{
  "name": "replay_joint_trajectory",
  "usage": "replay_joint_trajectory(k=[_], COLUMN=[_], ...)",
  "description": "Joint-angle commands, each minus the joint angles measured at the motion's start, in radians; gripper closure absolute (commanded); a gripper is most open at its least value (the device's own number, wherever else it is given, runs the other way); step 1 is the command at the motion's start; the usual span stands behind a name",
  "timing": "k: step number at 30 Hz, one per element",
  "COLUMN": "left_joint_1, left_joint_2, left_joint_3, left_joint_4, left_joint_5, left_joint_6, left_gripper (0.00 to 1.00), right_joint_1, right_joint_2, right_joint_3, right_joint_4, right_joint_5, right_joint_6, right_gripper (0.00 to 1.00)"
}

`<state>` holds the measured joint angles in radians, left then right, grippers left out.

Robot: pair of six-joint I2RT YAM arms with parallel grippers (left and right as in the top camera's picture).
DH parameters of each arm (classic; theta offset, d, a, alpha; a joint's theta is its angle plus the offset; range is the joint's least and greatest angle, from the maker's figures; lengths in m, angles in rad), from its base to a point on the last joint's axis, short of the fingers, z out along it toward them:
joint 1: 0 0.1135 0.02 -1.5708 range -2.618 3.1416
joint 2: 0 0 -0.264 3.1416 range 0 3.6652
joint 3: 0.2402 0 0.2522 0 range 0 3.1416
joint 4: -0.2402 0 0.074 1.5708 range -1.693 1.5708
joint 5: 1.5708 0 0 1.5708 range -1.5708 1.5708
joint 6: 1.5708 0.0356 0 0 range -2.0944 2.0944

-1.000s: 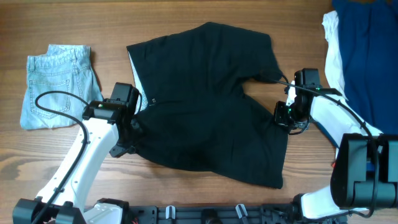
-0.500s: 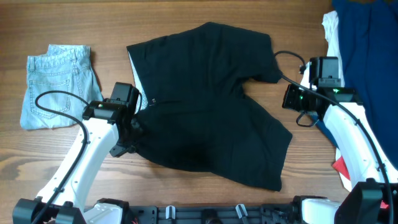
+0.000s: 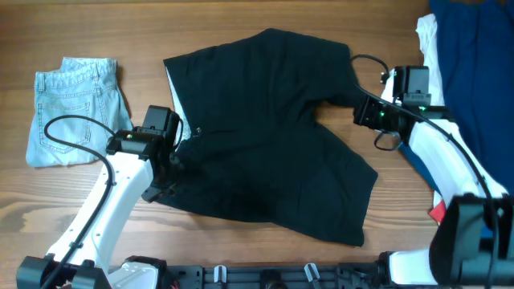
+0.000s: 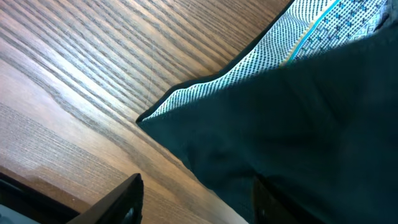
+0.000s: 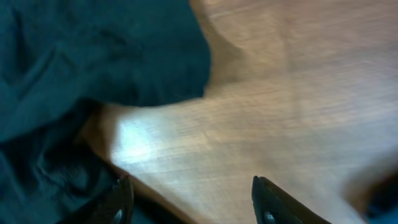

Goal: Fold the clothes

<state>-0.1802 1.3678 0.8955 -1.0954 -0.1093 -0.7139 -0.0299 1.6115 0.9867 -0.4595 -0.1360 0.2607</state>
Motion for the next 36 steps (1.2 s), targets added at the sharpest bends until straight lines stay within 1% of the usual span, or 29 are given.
replay_joint_trajectory(k=[1, 5, 7, 11, 14, 16, 18, 23, 29, 31, 34, 36], left_joint_1=[0.006, 0.006, 0.006, 0.006, 0.006, 0.006, 0.006, 0.006, 0.006, 0.006, 0.006, 0.006], left_joint_2=[-0.004, -0.004, -0.004, 0.004, 0.026, 0.05, 0.08, 0.19, 0.297, 0.328, 0.359, 0.368], left_joint_3=[-0.002, -0.002, -0.002, -0.002, -0.002, -0.002, -0.002, -0.002, -0.002, -0.002, -0.002, -0.002], left_joint_4=[0.013, 0.075, 0.125, 0.266, 0.348, 0.389, 0.415, 0.456, 0.493, 0.498, 0.498, 0.496], left_joint_5=[-0.018, 0.021, 0.032, 0.111, 0.116, 0.117, 0.119, 0.14, 0.146, 0.146, 0.146, 0.146], left_joint_6=[0.003, 0.004, 0.007, 0.079, 0.082, 0.082, 0.082, 0.083, 0.082, 0.083, 0.083, 0.083], left_gripper=[0.41, 0.4, 0.42, 0.47, 0.54, 0.56, 0.58, 0.62, 0.63, 0.63, 0.63, 0.63], right_joint_1=[-0.002, -0.002, -0.002, -0.002, -0.002, -0.002, -0.002, -0.002, -0.002, -0.001, -0.002, -0.002], right_joint_2=[0.099, 0.184, 0.223, 0.271, 0.282, 0.282, 0.282, 0.283, 0.283, 0.283, 0.283, 0.283], right_joint_3=[0.006, 0.006, 0.006, 0.006, 0.006, 0.006, 0.006, 0.006, 0.006, 0.006, 0.006, 0.006], right_joint_4=[0.085, 0.165, 0.2, 0.243, 0.277, 0.305, 0.341, 0.379, 0.409, 0.423, 0.433, 0.428], right_joint_5=[-0.125, -0.179, -0.201, -0.206, -0.207, -0.221, -0.262, -0.269, -0.264, -0.261, -0.245, -0.219], right_joint_6=[0.002, 0.005, 0.023, 0.091, 0.129, 0.14, 0.145, 0.265, 0.385, 0.404, 0.404, 0.404], right_gripper=[0.36, 0.34, 0.33, 0.32, 0.32, 0.32, 0.32, 0.31, 0.31, 0.39, 0.57, 0.64])
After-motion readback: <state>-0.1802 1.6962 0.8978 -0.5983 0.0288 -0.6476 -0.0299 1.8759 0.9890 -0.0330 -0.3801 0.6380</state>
